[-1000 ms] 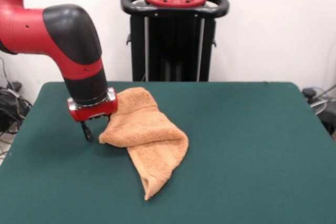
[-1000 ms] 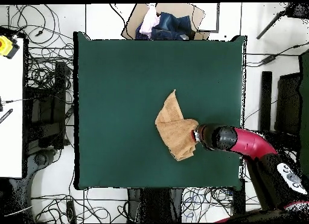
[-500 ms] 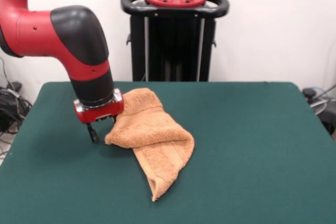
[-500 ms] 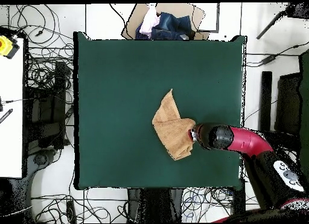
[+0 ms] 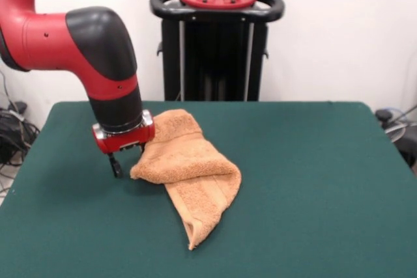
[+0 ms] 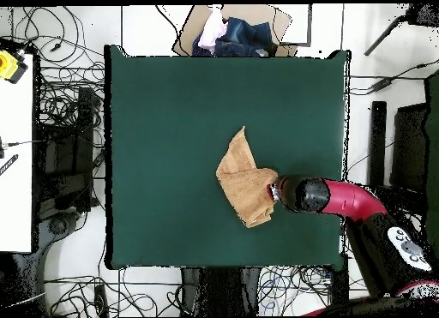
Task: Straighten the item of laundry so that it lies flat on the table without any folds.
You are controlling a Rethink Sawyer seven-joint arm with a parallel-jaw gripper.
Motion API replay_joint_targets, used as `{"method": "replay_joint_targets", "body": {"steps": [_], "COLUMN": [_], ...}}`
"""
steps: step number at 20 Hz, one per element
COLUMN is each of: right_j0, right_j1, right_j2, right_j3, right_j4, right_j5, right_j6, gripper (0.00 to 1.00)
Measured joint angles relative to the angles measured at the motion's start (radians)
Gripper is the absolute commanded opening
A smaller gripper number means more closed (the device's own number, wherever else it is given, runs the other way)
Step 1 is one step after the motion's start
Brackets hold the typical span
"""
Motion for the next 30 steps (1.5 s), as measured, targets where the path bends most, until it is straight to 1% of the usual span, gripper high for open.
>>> {"method": "replay_joint_targets", "body": {"steps": [7, 17, 22, 28, 29, 30], "right_j0": [0.000, 0.002, 0.024, 0.194, 0.270, 0.306], "right_j1": [-0.004, -0.010, -0.033, -0.090, -0.109, -0.116], "right_j2": [0.007, 0.009, 0.000, -0.121, -0.174, -0.200], "right_j3": [0.006, 0.030, 0.047, 0.045, 0.045, 0.043], "right_j4": [-0.027, -0.038, -0.086, -0.276, -0.351, -0.382], "right_j5": [-0.001, -0.035, -0.038, -0.035, -0.032, -0.030], "right_j6": [0.000, 0.000, 0.000, 0.000, 0.000, 0.000], "gripper": [1.00, 1.00, 1.00, 1.00, 1.00, 1.00]}}
